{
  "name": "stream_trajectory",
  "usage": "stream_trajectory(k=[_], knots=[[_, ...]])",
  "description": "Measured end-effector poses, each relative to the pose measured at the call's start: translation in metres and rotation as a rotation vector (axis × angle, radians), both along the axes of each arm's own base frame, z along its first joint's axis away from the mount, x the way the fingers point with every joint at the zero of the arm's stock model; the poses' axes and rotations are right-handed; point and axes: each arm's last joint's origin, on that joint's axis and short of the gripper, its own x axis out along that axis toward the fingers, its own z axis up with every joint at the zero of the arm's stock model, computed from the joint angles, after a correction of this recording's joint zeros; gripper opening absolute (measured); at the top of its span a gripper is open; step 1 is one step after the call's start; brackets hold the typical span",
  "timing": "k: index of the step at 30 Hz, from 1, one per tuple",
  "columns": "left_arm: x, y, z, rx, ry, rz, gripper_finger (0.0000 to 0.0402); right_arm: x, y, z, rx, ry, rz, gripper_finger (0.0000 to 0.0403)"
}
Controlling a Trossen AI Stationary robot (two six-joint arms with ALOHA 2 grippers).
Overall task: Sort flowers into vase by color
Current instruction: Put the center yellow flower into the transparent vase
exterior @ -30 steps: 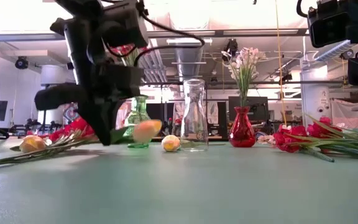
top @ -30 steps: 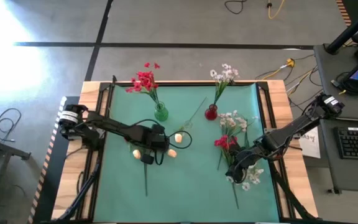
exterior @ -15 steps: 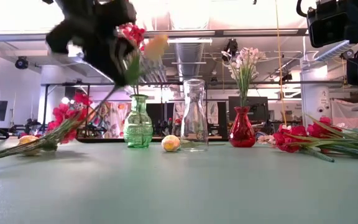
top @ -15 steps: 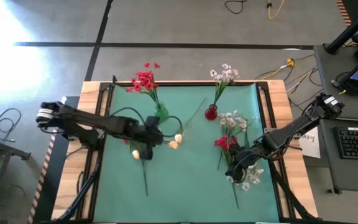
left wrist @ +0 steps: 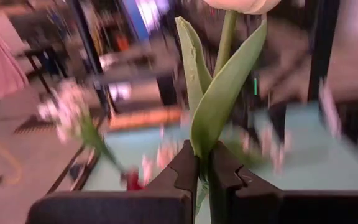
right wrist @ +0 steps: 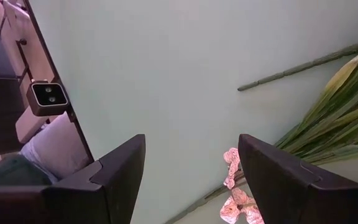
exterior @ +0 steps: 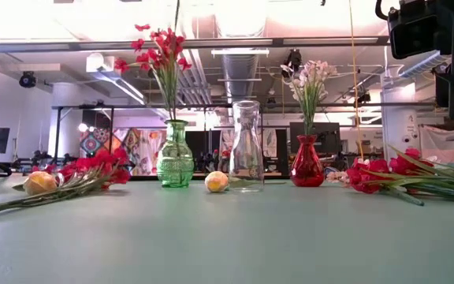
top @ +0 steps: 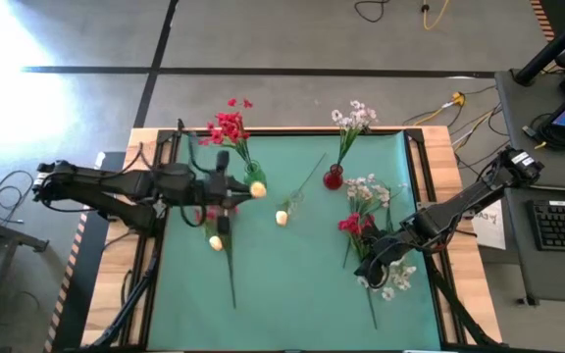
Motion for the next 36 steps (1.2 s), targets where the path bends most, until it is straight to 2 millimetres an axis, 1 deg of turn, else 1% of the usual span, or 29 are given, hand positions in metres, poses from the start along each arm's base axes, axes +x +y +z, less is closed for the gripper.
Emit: stream_trajectory(k=[4, 7, 14, 18, 23, 28, 36], knots=[[0.002, 0.0, 0.017, -0.122, -0.193, 0.004, 0.0, 0.0, 0.0, 0.0, -0.001, -0.001, 0.001, 0.0249], [0.01, 0.0, 0.019, -0.151, -0.255, 0.005, 0.0, 0.0, 0.0, 0.0, -0.007, -0.004, 0.008, 0.0249], [0.046, 0.003, 0.0, -0.155, -0.289, 0.096, 0.0, 0.0, 0.0, 0.0, -0.011, -0.007, 0.013, 0.0249], [0.062, 0.008, -0.008, -0.162, -0.291, 0.118, 0.0, 0.0, 0.0, 0.0, -0.011, -0.007, 0.013, 0.0249], [0.071, 0.014, -0.009, -0.192, -0.294, 0.142, 0.0, 0.0, 0.0, 0.0, -0.012, -0.007, 0.015, 0.0249], [0.077, 0.02, -0.014, -0.202, -0.279, 0.161, 0.0, 0.0, 0.0, 0.0, -0.027, -0.015, 0.013, 0.0249], [0.09, 0.024, -0.031, -0.22, -0.23, 0.18, 0.0, 0.0, -0.001, 0.0, -0.039, -0.021, 0.015, 0.0249]])
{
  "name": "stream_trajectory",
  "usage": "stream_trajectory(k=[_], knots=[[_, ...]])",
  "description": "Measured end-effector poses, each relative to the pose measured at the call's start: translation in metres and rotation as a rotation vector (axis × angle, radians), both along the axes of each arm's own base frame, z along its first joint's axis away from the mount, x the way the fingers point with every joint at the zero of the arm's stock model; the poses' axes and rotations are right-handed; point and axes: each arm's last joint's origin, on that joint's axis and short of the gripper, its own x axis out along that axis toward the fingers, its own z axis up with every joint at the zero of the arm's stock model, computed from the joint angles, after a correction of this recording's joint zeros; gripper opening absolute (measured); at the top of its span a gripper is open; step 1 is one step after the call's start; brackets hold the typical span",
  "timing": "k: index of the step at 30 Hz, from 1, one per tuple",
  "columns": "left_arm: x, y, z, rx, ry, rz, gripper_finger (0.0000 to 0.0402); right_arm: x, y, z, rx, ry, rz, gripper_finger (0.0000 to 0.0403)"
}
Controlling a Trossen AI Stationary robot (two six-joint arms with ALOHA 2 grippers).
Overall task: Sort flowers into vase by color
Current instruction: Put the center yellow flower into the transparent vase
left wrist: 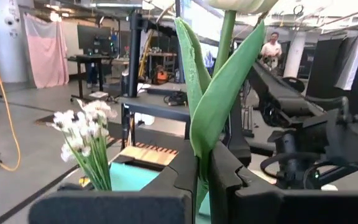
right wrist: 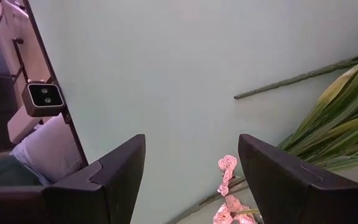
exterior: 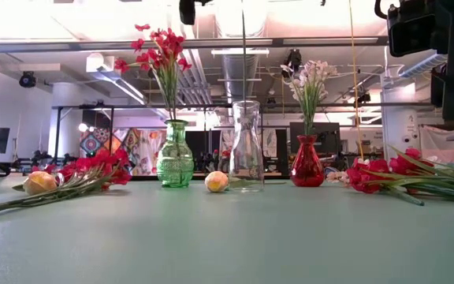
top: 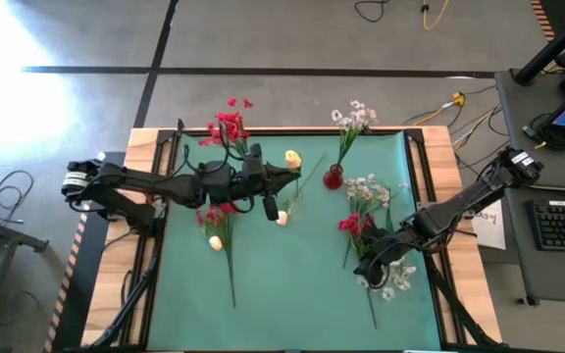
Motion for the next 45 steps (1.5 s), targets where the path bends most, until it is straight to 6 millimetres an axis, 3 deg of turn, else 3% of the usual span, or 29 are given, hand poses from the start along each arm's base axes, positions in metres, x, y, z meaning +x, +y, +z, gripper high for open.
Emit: stream_trajectory(k=[10, 31, 39, 45], knots=[[0.015, 0.002, -0.022, -0.062, 0.056, 0.051, 0.0026, 0.0, 0.0, 0.0, 0.0, 0.0, -0.001, 0.0249], [0.006, 0.002, -0.043, -0.131, 0.312, 0.063, 0.0211, 0.0, 0.0, 0.0, 0.009, 0.004, -0.014, 0.0249], [-0.016, 0.003, -0.04, -0.153, 0.457, 0.075, 0.0224, 0.0, 0.0, 0.002, 0.046, 0.034, -0.074, 0.0249], [-0.027, 0.003, -0.033, -0.153, 0.469, 0.075, 0.0224, 0.002, 0.001, 0.018, 0.039, 0.04, -0.085, 0.0249]])
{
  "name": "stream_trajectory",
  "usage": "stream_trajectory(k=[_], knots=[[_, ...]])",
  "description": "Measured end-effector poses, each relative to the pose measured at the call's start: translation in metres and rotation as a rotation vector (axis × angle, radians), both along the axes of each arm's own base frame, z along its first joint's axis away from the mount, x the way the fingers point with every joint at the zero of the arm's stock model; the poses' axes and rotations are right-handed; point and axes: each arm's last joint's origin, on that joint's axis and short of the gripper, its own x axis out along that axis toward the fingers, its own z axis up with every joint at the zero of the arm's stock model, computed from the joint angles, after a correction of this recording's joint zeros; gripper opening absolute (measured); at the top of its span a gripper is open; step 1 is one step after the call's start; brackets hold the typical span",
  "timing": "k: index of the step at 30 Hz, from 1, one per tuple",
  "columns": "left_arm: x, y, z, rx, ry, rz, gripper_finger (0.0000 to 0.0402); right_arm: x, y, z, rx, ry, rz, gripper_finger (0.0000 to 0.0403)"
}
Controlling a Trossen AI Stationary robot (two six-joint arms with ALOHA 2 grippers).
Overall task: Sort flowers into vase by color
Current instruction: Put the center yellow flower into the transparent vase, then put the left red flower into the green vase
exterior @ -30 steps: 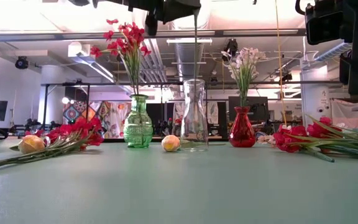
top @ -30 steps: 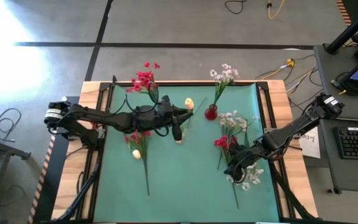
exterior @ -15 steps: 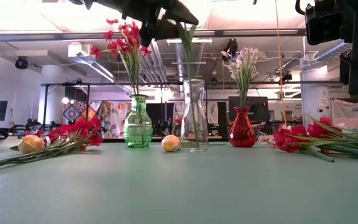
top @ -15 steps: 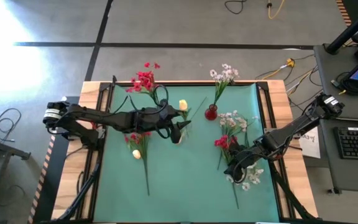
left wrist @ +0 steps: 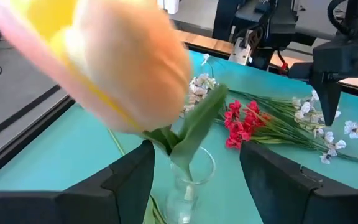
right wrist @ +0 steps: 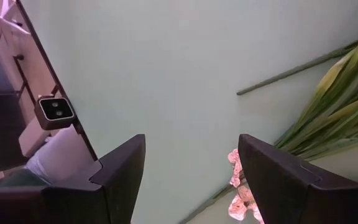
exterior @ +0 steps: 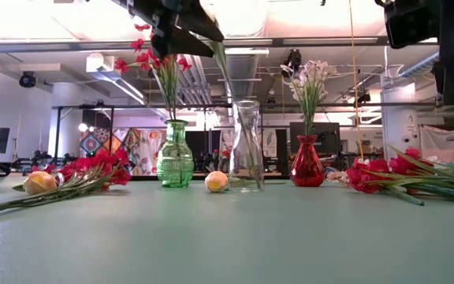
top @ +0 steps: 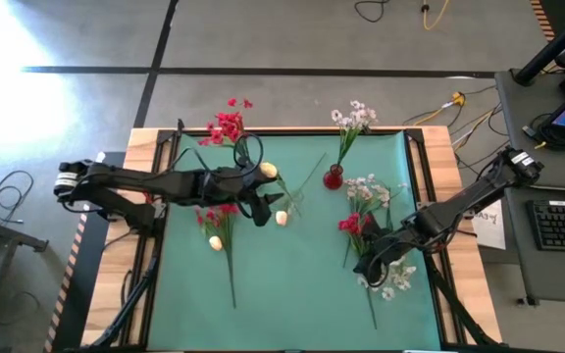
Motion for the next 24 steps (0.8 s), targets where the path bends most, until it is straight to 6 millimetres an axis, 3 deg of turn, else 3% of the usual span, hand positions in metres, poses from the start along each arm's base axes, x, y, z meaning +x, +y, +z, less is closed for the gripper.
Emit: stream_trajectory(k=[12, 24], knots=[[-0.027, -0.009, 0.009, -0.03, 0.078, -0.026, 0.0224, -0.002, -0.002, 0.025, -0.045, 0.055, -0.015, 0.0249], [-0.059, -0.038, 0.002, -0.209, 0.257, -0.039, 0.0224, -0.008, -0.005, 0.032, -0.069, 0.145, -0.048, 0.0249]])
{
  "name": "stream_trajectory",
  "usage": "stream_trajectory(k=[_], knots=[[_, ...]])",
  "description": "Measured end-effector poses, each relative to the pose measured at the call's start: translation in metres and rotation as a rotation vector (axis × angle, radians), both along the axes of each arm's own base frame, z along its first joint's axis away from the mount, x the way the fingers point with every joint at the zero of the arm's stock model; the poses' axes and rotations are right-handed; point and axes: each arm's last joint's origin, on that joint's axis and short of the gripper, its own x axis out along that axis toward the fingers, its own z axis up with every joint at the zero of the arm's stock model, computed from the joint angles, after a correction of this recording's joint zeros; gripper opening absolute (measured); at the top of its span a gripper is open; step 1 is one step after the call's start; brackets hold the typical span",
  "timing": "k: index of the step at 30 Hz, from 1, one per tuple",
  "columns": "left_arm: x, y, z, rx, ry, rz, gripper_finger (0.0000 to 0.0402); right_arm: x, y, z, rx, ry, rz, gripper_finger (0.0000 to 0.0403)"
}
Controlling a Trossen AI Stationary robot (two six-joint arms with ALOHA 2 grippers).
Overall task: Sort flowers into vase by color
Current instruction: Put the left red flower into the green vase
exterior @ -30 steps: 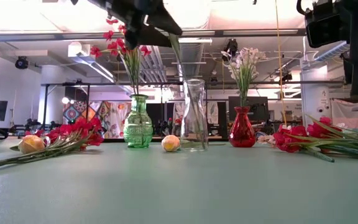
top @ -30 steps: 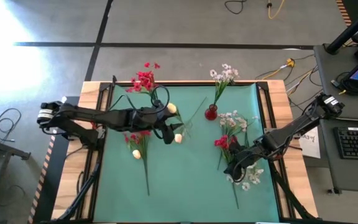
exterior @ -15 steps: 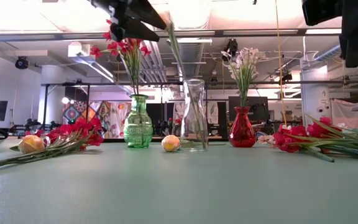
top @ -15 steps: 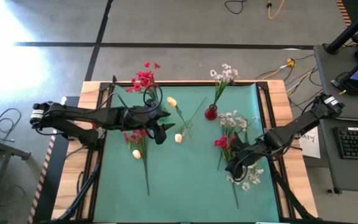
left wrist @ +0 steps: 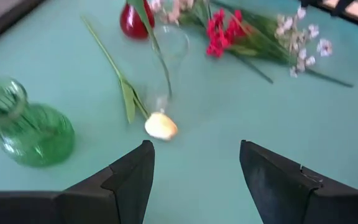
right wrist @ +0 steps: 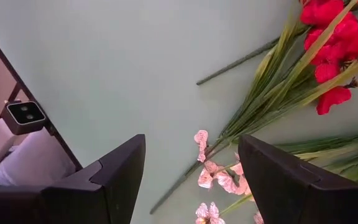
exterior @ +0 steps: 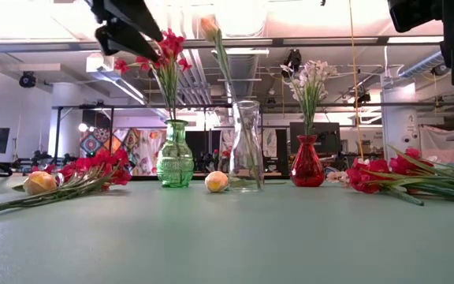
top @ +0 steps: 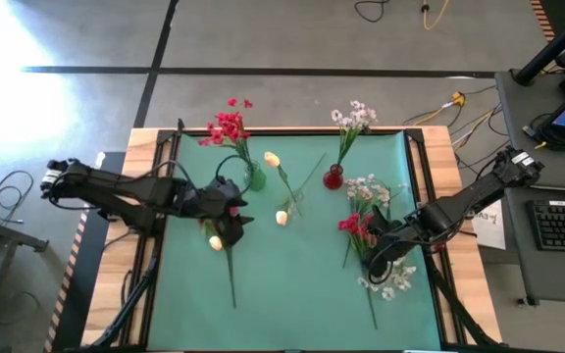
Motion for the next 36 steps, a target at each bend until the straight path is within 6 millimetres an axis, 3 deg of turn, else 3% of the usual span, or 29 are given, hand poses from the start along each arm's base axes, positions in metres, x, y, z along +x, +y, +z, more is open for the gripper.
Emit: stream_trajectory(k=[11, 21, 27, 36], knots=[[-0.002, -0.016, -0.005, -0.056, 0.027, -0.002, 0.0224, -0.001, 0.0, -0.001, -0.006, 0.005, 0.006, 0.0249], [-0.019, -0.031, -0.018, -0.223, 0.175, 0.171, 0.0224, -0.001, 0.0, -0.001, -0.031, 0.001, 0.052, 0.0249], [-0.023, -0.064, -0.027, -0.392, 0.192, 0.272, 0.0224, -0.001, -0.001, -0.001, -0.081, -0.018, 0.1, 0.0249], [-0.02, -0.121, -0.071, -0.549, 0.259, 0.521, 0.0224, 0.0, -0.002, -0.001, -0.162, -0.05, 0.17, 0.0249]])
